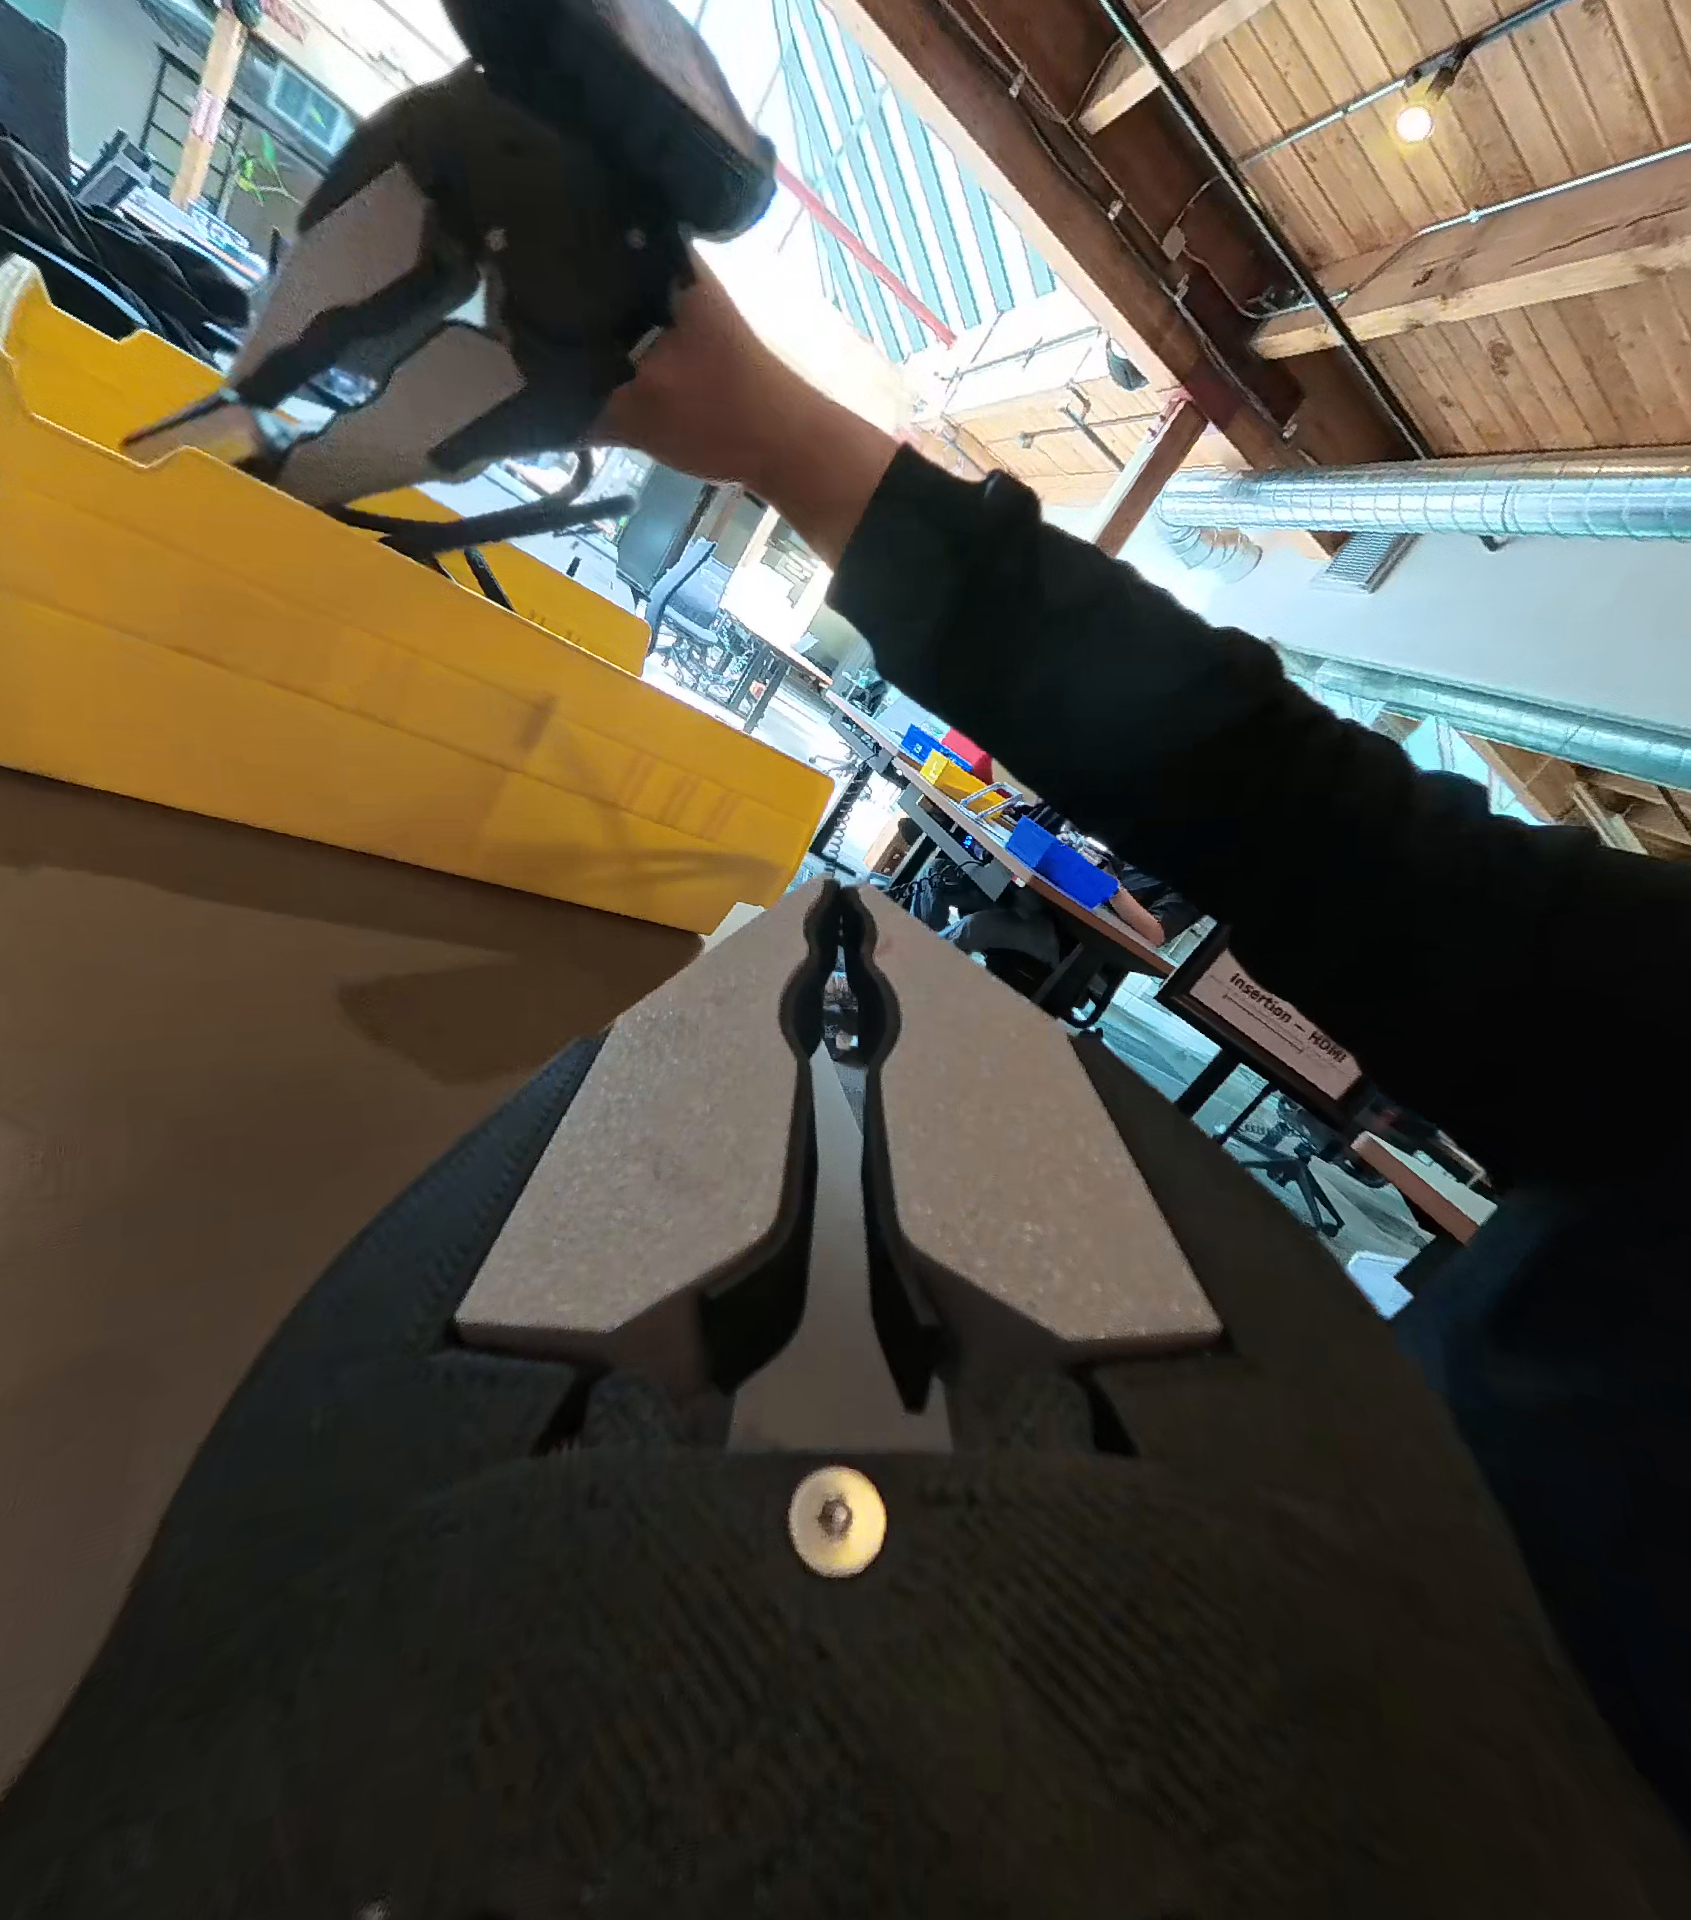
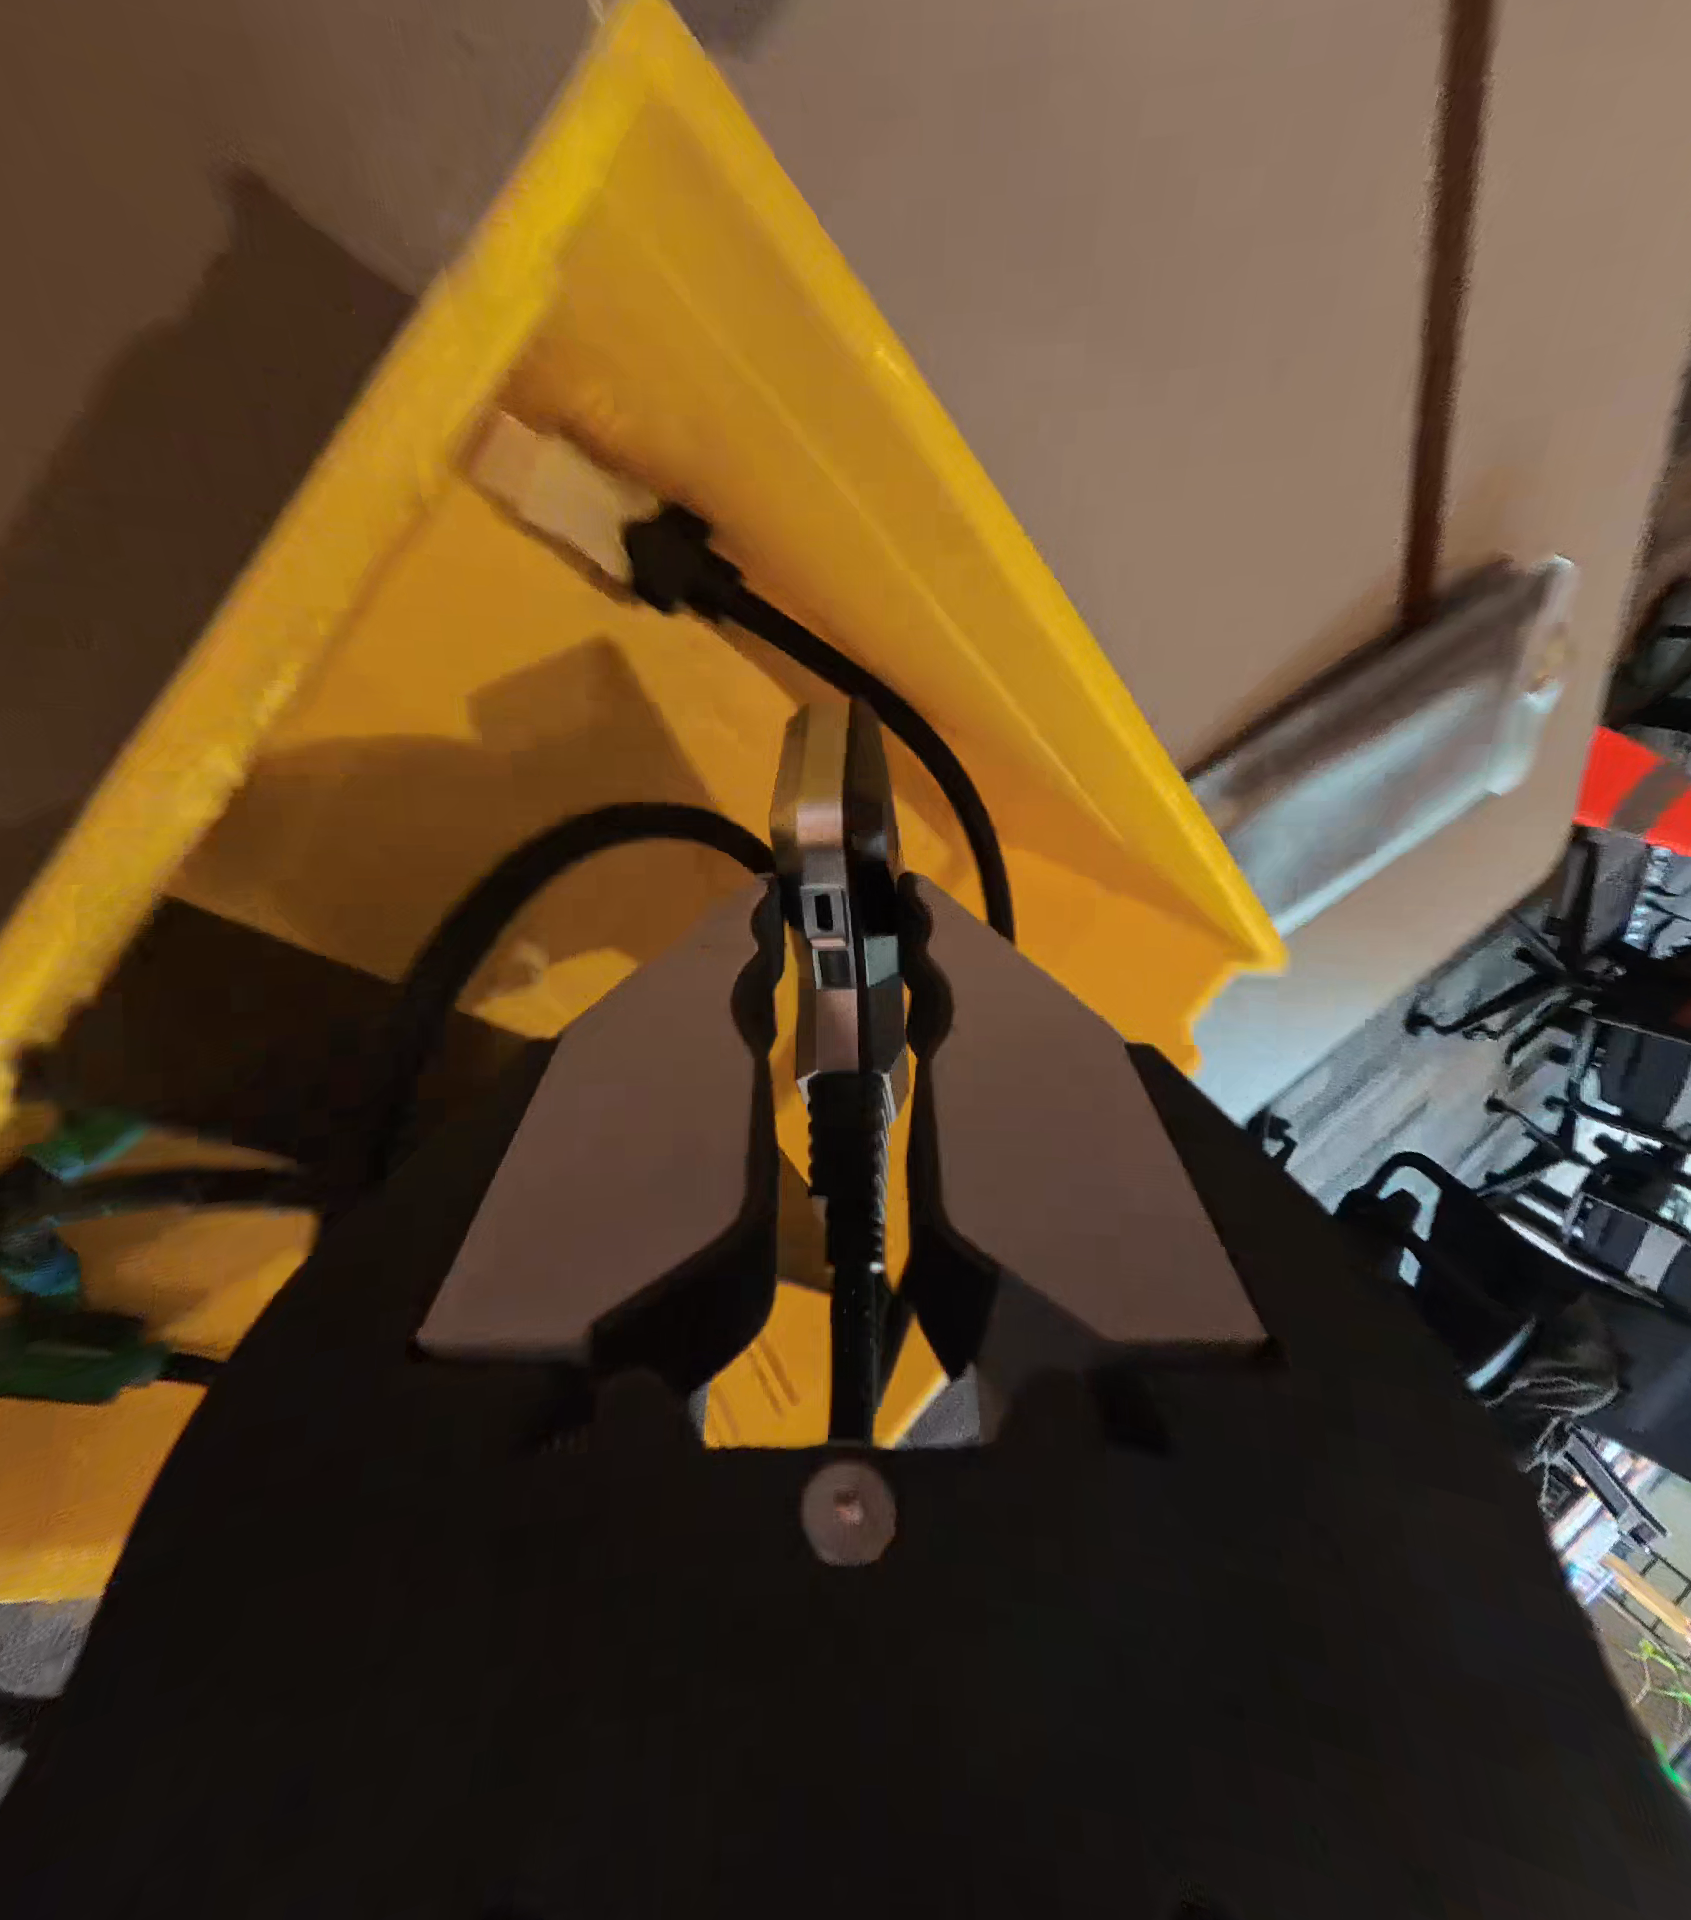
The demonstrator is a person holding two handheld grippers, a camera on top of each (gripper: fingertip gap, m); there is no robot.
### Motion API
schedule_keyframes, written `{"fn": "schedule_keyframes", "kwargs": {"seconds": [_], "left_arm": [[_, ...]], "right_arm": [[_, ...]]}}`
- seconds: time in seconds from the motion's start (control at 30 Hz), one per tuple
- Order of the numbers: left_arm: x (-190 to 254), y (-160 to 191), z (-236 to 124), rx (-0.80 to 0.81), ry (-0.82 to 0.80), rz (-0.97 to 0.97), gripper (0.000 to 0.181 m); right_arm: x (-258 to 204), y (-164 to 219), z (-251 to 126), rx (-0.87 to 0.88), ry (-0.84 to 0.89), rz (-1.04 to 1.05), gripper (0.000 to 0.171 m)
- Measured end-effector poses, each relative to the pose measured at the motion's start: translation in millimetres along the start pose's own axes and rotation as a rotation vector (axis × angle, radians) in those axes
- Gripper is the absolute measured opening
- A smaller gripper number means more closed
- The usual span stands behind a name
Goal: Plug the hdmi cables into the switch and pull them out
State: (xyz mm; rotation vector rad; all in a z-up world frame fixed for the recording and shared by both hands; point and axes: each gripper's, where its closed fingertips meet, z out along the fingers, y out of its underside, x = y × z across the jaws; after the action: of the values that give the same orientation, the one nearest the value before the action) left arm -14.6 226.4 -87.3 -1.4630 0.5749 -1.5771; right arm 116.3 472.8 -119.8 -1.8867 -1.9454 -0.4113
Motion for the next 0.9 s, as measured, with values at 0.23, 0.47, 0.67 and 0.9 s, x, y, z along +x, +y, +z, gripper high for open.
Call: {"fn": "schedule_keyframes", "kwargs": {"seconds": [0.23,0.47,0.67,0.9], "left_arm": [[-0.7,-0.3,0.1,0.0,0.013,-0.022,0.0],[2.7,0.8,-0.7,-0.02,-0.024,0.071,0.0],[16.9,3.0,-4.2,-0.004,-0.085,0.268,0.032],[53.3,10.8,-30.0,0.095,-0.229,0.475,0.009]], "right_arm": [[16.8,-63.2,-30.1,0.072,-0.045,0.081,0.032],[12.7,-93.2,-194.6,0.657,-0.064,0.487,0.06],[-145.0,-54.2,-249.2,1.181,-0.111,0.639,0.061],[-283.3,-17.4,-168.7,1.108,-0.233,0.913,0.081]]}}
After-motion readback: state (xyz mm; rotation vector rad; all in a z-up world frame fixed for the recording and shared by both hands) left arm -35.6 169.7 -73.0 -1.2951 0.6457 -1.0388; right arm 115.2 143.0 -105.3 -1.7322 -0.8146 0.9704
